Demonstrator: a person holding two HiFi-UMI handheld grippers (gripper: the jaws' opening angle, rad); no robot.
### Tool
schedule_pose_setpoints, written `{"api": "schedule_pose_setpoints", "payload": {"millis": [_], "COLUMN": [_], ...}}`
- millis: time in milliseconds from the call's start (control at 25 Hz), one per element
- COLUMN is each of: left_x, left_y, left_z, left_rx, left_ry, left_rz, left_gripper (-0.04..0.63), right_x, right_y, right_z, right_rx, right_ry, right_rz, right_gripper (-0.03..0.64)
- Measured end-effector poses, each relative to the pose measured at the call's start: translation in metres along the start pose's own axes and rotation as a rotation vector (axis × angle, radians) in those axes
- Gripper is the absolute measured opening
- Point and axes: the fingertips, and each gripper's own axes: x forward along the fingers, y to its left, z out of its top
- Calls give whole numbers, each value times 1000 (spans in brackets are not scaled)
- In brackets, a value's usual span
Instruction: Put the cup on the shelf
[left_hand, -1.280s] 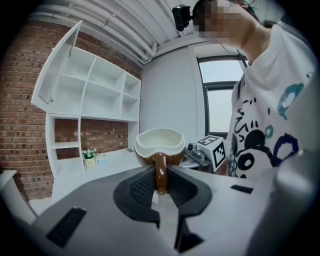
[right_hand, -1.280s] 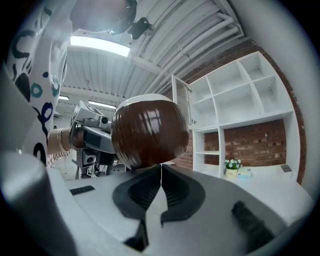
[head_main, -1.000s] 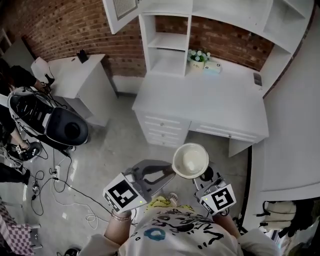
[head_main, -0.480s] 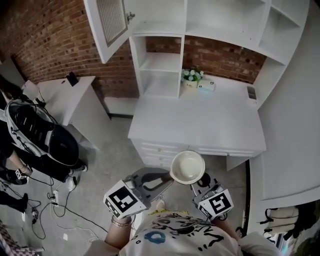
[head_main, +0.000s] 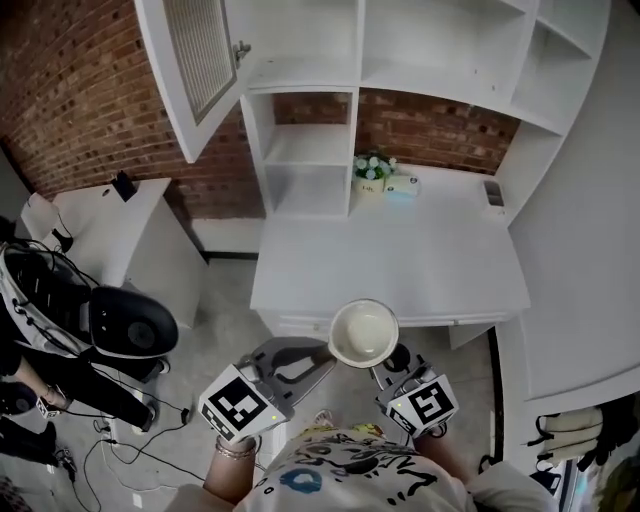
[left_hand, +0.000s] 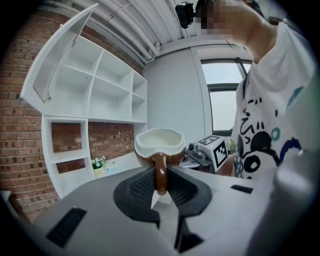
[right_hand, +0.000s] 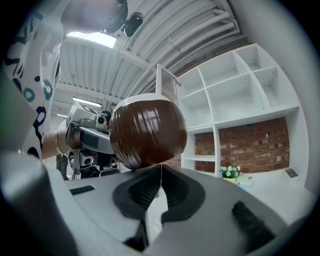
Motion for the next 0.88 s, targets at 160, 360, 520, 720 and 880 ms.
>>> {"api": "schedule_pose_setpoints", "payload": {"millis": [160, 360, 520, 720, 880], "left_x": [6, 14, 25, 41, 55], "left_y": [18, 44, 68, 96, 130], "left_z": [4, 10, 15, 30, 46], "left_rx": [-2, -12, -16, 18, 20], "left_ry": [-6, -21, -31, -40, -42], "left_rz": [2, 30, 63, 115, 147], "left_gripper": [57, 57, 57, 57, 57], "right_x": [15, 35, 56, 79, 107], "right_y": [-14, -32, -53, -81, -110], "right_z": [4, 10, 15, 25, 39], "right_rx": [-9, -24, -47, -55, -63], "right_ry": [-1, -3, -4, -17, -17], "right_rz": [-17, -24, -7, 37, 66], "right_gripper": [28, 28, 28, 28, 28]}}
